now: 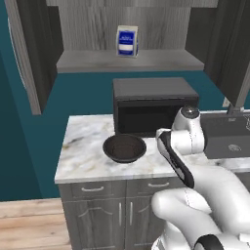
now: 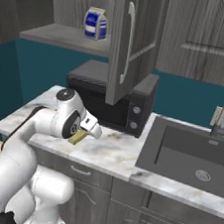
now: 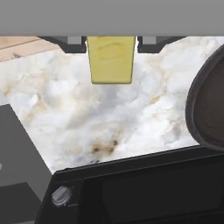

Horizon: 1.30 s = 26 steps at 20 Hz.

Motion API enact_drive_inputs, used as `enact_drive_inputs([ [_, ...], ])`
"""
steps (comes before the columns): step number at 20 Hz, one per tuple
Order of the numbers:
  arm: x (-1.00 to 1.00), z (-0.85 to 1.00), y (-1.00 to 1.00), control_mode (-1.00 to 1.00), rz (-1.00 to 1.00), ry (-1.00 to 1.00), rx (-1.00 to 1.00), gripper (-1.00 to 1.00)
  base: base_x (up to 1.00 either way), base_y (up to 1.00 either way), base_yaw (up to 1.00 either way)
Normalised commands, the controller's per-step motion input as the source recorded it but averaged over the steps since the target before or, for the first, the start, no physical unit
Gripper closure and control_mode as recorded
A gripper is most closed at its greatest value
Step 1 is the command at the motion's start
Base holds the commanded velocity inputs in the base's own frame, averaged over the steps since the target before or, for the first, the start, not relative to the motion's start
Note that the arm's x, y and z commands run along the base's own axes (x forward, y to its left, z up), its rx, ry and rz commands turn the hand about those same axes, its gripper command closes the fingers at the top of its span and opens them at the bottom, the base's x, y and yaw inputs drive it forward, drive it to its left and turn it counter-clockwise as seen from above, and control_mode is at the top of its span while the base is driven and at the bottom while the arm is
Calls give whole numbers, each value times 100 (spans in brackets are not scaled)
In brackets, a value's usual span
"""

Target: Pick the egg and butter from the fridge and place them by the bowl for mixing.

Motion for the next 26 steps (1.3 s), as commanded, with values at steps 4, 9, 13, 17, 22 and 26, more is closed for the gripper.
enact_drive_inputs([
  [4,57,-24,0,-100,0,1,0,100,0,0,0],
  [9,44,-26,0,-100,0,0,0,100,0,0,0],
  [13,24,-32,0,-100,2,0,0,100,0,0,0],
  [17,3,-14,0,-100,11,0,2,100,0,0,0],
  [22,2,-7,0,-100,11,0,4,100,0,0,0],
  [26,42,-14,0,-100,0,0,0,100,0,0,0],
])
